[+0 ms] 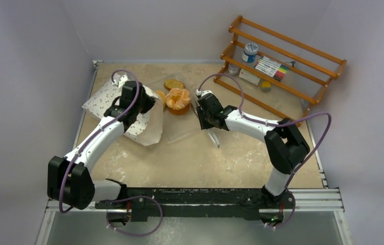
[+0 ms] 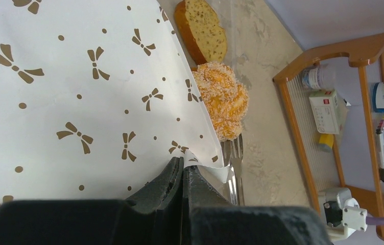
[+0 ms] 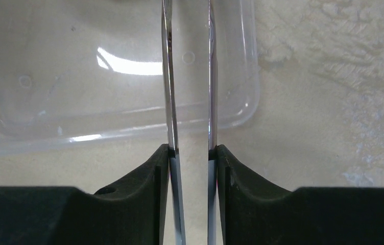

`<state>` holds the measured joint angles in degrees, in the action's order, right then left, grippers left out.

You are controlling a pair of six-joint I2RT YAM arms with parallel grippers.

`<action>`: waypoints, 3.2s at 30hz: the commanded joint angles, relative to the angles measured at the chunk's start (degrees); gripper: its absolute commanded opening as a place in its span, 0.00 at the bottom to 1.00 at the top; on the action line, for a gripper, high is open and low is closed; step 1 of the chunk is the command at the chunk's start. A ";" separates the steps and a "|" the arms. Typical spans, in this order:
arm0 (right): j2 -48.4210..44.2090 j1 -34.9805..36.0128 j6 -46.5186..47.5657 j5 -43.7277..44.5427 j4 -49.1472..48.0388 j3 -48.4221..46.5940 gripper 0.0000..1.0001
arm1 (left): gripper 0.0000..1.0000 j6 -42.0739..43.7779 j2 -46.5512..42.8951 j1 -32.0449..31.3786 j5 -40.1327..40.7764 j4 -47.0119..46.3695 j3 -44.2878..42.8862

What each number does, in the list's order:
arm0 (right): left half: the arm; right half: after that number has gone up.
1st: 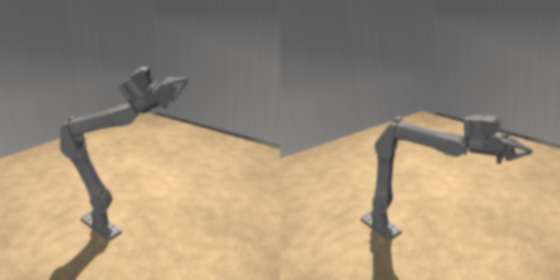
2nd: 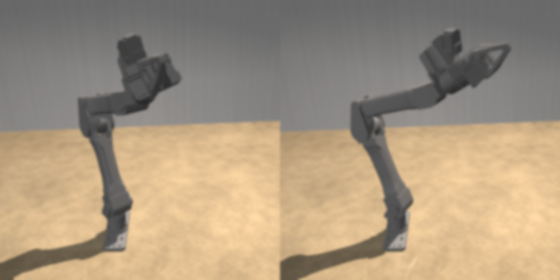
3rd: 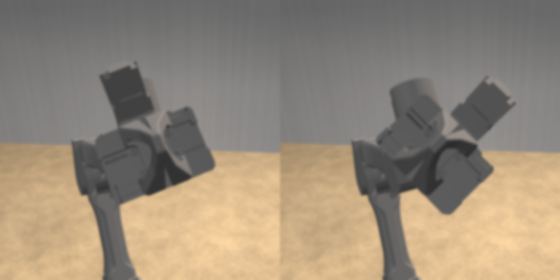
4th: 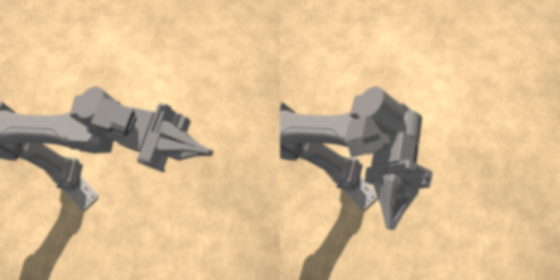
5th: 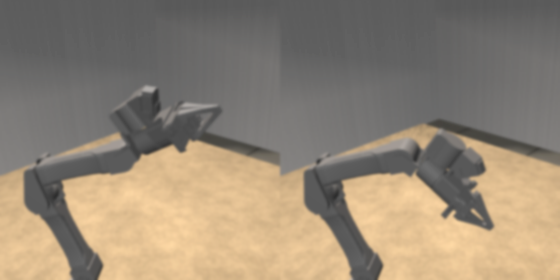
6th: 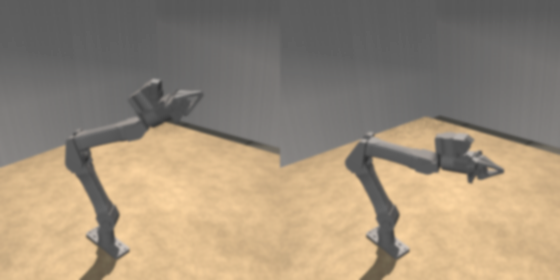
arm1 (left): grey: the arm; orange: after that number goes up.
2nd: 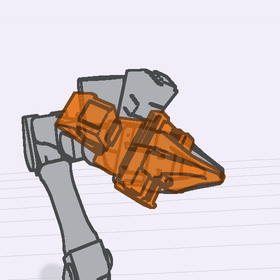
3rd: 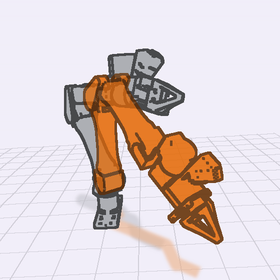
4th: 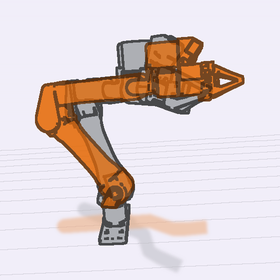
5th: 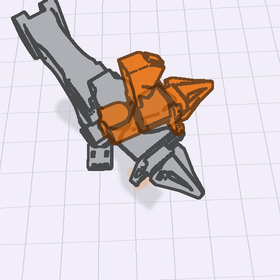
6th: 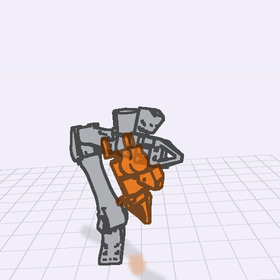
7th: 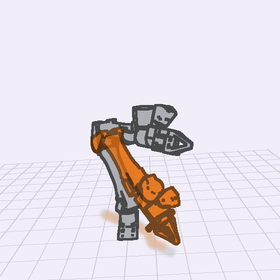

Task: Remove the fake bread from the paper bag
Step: Place the fake bread in the container, then place the clamp on the paper bag.

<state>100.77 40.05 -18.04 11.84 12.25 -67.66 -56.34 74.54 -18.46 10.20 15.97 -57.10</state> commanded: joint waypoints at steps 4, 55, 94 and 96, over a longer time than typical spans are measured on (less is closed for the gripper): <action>-8.11 -0.21 -1.22 0.38 -0.56 4.15 0.38 | 0.00 1.03 -2.02 0.00 -0.99 -1.26 -1.92; -8.25 29.03 -3.76 -0.11 3.27 -11.10 0.39 | 0.00 -0.81 -2.80 2.28 -10.83 5.18 -6.44; 13.64 19.80 -2.94 -5.96 -0.54 -23.83 0.44 | 0.00 -2.95 -6.90 3.29 -16.32 3.71 -0.11; 13.68 19.74 -2.80 -6.07 -1.61 -23.11 0.46 | 0.00 -2.53 -6.62 3.06 -16.23 3.98 0.12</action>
<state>115.74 61.32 -18.76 6.02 17.91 -91.79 -59.40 70.35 -13.50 -0.62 18.87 -57.28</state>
